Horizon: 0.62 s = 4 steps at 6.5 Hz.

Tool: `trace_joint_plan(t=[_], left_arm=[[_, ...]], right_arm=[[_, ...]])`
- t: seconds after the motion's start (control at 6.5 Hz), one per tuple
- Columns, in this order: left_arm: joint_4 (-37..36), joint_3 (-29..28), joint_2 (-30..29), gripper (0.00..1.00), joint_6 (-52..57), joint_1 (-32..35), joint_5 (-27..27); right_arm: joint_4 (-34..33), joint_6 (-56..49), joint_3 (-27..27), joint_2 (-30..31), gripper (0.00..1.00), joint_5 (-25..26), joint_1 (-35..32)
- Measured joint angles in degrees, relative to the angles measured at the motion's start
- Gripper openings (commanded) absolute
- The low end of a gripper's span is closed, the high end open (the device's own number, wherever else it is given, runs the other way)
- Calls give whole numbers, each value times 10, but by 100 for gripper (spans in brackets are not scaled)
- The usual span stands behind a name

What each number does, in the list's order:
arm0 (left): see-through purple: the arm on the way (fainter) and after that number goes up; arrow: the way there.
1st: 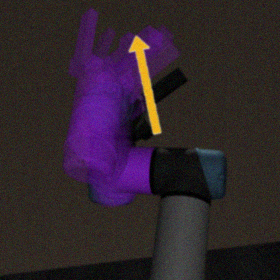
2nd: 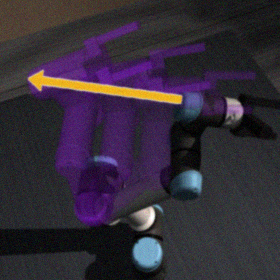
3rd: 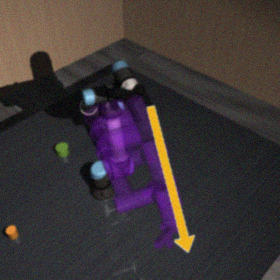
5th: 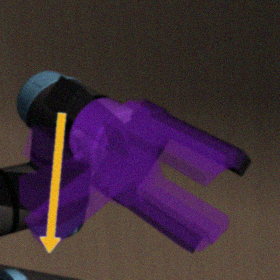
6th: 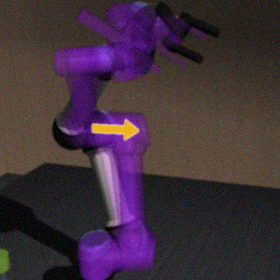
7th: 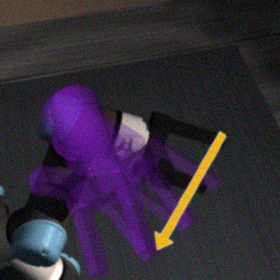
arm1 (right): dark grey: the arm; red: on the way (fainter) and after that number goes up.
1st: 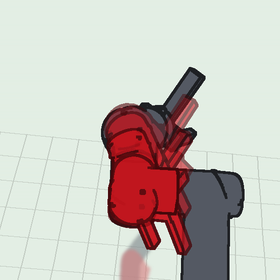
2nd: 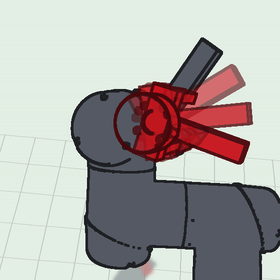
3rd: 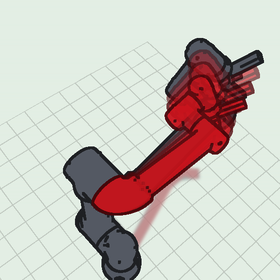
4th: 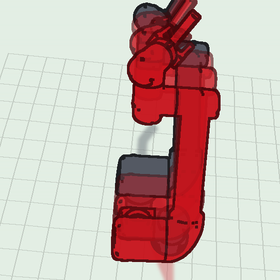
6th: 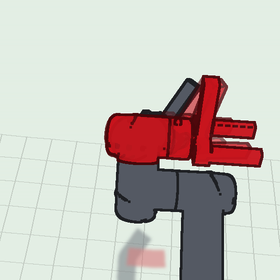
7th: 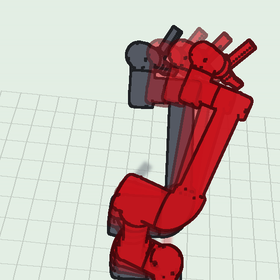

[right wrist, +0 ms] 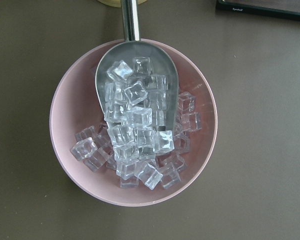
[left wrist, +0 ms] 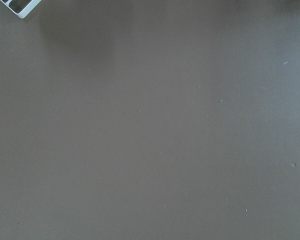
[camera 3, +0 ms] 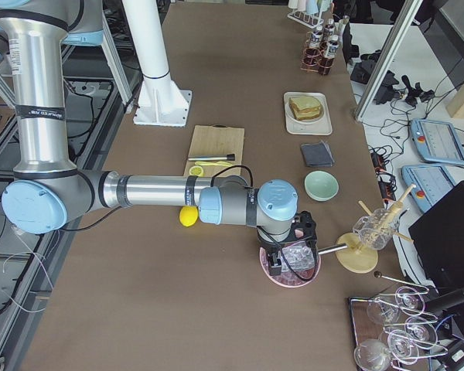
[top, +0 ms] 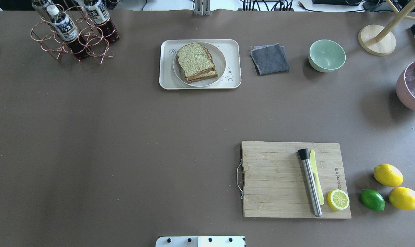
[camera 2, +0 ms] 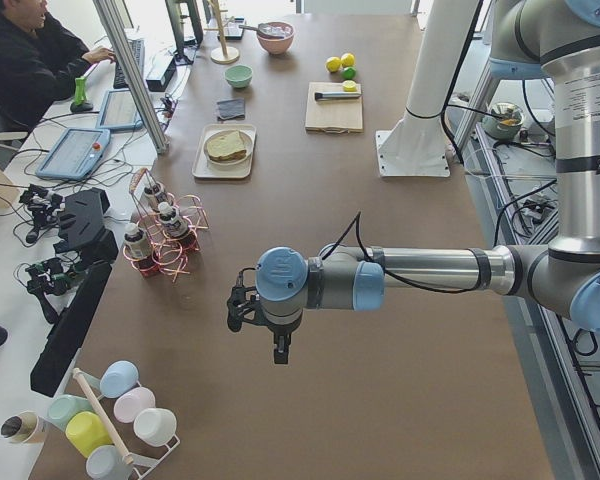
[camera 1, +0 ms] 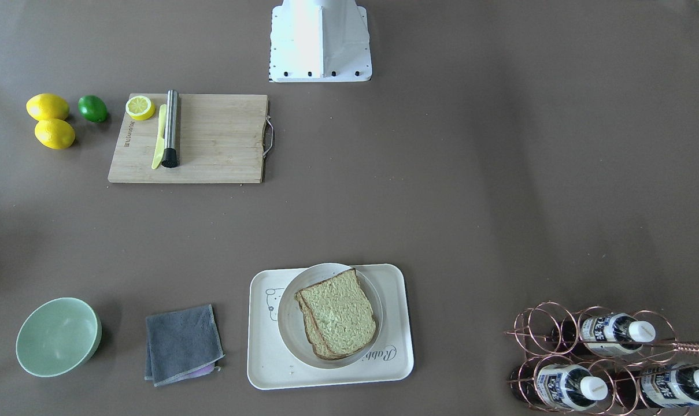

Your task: Make sandwich and place on tray

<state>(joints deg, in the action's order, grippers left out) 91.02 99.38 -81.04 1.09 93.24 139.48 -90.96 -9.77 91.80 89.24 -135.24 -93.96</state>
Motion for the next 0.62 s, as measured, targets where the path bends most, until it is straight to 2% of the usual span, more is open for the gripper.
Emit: trace_joint_plan(t=[0.62], left_arm=[[-1,7,-8,97,-3,2,-5]], right_arm=[[2,3,6,6,100,0,-3]])
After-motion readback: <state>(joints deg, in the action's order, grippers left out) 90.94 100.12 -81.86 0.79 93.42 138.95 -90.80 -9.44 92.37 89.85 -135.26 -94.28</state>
